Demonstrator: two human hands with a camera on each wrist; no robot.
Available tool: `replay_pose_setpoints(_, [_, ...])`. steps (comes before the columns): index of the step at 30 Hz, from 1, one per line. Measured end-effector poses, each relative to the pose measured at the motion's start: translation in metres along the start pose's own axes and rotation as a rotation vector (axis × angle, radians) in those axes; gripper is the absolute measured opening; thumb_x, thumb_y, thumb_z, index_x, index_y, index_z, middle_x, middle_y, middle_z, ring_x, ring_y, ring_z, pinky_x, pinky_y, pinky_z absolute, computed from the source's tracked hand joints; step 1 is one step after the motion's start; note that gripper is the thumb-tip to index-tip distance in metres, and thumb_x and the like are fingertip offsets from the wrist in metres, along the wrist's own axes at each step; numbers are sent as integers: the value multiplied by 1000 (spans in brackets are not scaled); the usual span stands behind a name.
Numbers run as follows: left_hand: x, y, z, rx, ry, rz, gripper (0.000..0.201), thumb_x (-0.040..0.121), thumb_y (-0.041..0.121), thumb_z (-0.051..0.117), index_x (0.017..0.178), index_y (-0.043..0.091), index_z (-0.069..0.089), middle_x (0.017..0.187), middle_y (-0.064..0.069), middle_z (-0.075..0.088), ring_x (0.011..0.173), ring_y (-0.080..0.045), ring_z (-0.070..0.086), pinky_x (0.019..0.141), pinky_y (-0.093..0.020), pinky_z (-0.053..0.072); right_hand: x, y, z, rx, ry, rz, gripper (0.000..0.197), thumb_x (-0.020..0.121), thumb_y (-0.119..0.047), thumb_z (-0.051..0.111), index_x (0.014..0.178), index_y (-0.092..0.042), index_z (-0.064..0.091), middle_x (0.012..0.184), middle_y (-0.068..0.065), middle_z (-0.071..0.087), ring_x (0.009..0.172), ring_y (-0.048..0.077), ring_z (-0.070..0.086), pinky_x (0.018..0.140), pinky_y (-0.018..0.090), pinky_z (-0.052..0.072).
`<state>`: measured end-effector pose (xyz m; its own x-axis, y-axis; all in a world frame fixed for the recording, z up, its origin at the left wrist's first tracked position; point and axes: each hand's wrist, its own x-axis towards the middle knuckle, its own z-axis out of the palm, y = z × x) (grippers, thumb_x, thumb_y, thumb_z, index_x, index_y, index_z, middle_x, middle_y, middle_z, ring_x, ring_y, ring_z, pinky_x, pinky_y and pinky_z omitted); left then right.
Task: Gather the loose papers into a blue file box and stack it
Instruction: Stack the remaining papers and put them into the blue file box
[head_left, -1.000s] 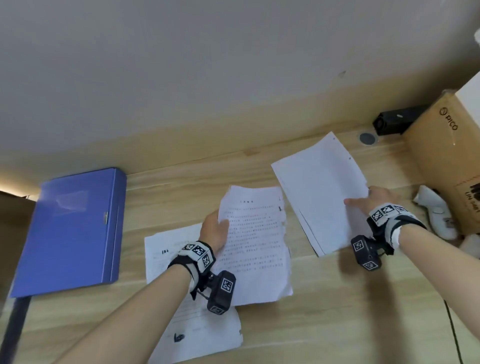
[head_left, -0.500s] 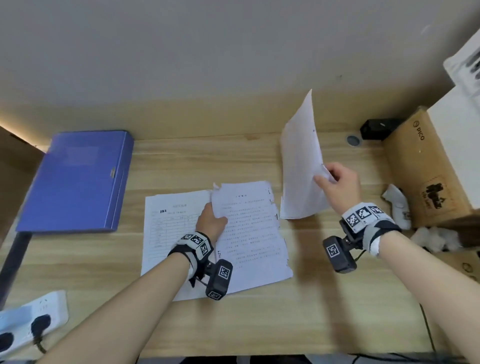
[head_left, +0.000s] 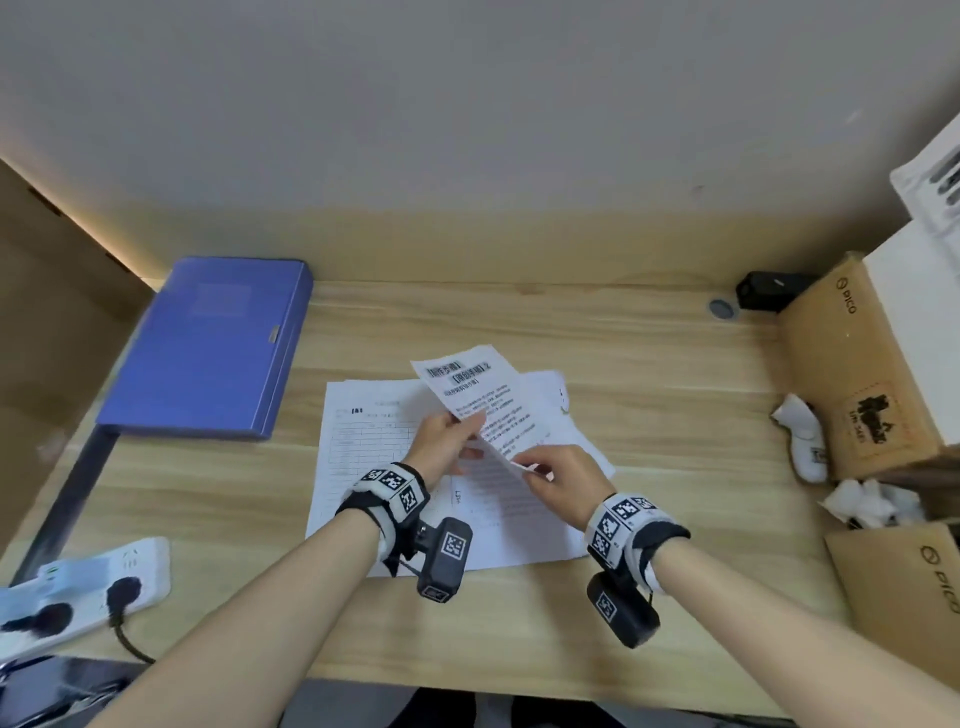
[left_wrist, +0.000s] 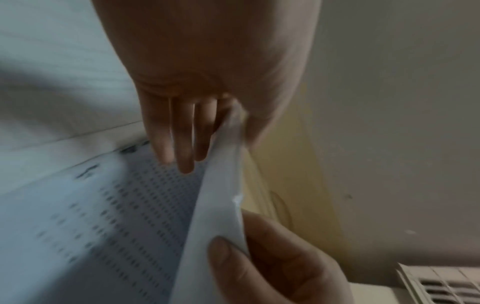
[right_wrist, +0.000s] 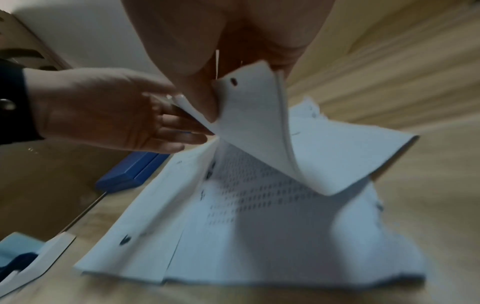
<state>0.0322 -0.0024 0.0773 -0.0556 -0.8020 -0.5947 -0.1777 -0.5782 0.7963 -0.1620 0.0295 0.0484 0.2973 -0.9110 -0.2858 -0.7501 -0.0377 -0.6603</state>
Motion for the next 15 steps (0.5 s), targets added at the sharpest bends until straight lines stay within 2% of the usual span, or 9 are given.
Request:
replay_pose_setpoints(2, [2,-19,3,-13,78,-39,14,97,10,55,108,11,64,106,-9,74,78,-18,71,52,-24,58,-6,1,17,47,-61,29,29,87,-16,60,111,-22,74,110,-6,74,89,11,68,87,31,54])
replay_pose_setpoints(3, [2,-28,3,-38,108,-68,17,95,2,53,104,9,65,104,-10,73,78,-20,71,53,-27,60,-10,1,23,85,-94,49,27,85,-21,62,109,-23,74,108,-7,74,88,10,68,87,31,54])
replay_pose_setpoints(4, [4,-36,3,-45,131,-95,20,93,-3,51,95,11,67,102,-11,73,81,-24,71,61,-34,63,-13,4,28,133,-123,68,25,84,-28,65,107,-24,74,106,-9,74,88,7,67,87,30,53])
replay_pose_setpoints(6, [6,-51,0,-30,154,-116,26,91,-4,53,83,15,68,104,-13,73,92,-29,71,82,-45,60,-19,10,31,222,-146,105,33,83,-47,65,108,-26,73,105,-12,72,90,2,64,87,27,51])
replay_pose_setpoints(7, [6,-56,-2,-27,155,-114,24,91,-2,54,84,15,67,107,-14,72,95,-28,70,87,-46,58,-20,15,29,247,-123,130,38,84,-51,63,111,-26,71,108,-13,70,93,2,63,87,27,49])
replay_pose_setpoints(9, [7,-64,-8,-40,150,-112,16,92,1,57,95,12,68,111,-14,71,96,-27,69,89,-43,57,-19,28,22,228,15,186,44,87,-50,61,121,-23,65,118,-10,65,104,7,60,91,31,48])
replay_pose_setpoints(11, [8,-70,-16,-80,130,-143,19,93,4,60,110,7,67,113,-12,71,97,-27,69,85,-40,58,-14,43,15,172,167,233,49,89,-43,62,130,-17,57,130,-2,57,118,15,53,100,38,44])
replay_pose_setpoints(13, [9,-74,-23,-128,83,-166,26,92,6,64,118,5,66,115,-10,71,97,-25,70,81,-37,59,-9,52,9,221,225,312,59,87,-38,68,137,-12,50,137,2,51,126,20,48,105,39,41])
replay_pose_setpoints(15, [9,-75,-29,-156,25,-169,29,90,7,67,119,6,66,115,-10,72,98,-23,71,81,-35,60,-3,53,7,346,221,399,67,83,-37,74,139,-12,48,137,1,51,125,20,50,104,39,43])
